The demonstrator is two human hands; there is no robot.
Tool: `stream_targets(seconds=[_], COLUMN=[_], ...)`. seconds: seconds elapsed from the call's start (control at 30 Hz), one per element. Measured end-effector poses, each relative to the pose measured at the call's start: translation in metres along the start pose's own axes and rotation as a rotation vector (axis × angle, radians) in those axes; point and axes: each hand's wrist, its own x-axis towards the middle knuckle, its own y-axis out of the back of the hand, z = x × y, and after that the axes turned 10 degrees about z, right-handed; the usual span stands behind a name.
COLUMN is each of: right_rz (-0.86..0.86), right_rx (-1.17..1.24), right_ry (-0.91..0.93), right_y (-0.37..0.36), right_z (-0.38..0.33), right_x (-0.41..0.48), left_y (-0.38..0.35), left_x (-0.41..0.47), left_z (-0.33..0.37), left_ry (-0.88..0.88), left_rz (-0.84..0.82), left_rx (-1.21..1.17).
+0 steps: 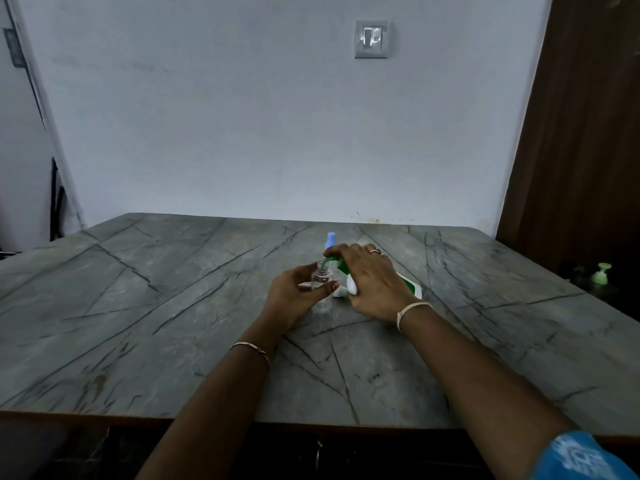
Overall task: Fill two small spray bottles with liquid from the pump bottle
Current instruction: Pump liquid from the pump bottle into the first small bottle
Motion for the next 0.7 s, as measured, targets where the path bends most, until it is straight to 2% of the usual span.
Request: stream_targets(seconds=[0.23,0.57,0.7], right_rz=[-0.049,-0.035,-0.033], right_rx=[-0.124,-0.061,-0.133], right_ry=[0.043,-0.011,0.024], right_y=[0.0013,0.0005,0.0007], right_z=[0.003,-0.0045,-0.0004], right_x=[-0.0043,0.0006,-0.0019], left_y=[-0.0004,0.0007,0.001], left_x=[0.002,0.0028,0.0017], left_z=[-0.0026,-0.0023,-0.0008], left_ry=[-0.009,0.005,0.002], left_rz=[-0.018,-0.035,-0.043], left_rx=[0.007,-0.038,-0.046])
